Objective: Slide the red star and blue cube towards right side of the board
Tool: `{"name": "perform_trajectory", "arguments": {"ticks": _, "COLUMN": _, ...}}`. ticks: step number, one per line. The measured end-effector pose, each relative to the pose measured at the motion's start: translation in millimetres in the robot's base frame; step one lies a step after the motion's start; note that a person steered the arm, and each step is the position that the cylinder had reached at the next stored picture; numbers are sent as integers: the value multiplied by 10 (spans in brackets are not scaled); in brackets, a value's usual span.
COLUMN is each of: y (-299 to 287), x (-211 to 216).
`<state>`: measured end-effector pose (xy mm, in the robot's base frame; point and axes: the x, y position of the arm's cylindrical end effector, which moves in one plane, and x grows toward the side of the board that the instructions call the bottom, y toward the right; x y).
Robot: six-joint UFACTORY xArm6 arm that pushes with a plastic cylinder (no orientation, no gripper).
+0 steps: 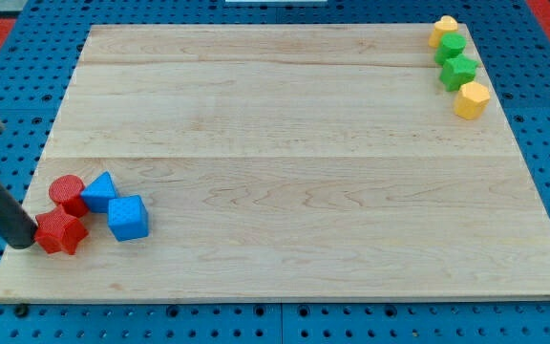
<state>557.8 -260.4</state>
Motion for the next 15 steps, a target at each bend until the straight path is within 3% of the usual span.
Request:
{"name": "perform_trajectory", "arguments": {"ticks": 4, "y": 950, "x": -143}}
{"name": "perform_trajectory", "arguments": {"ticks": 6, "y": 1575, "x": -489}}
{"name": "perform_trajectory", "arguments": {"ticks": 9, "y": 2920, "x": -1189}}
{"name": "perform_trajectory", "arguments": {"ticks": 11, "y": 3737, "x": -1109}}
{"name": "perform_trajectory", "arguments": {"ticks": 13, "y": 3664, "x": -853}}
{"name": "perform_trajectory", "arguments": {"ticks": 15, "y": 3100, "x": -846}}
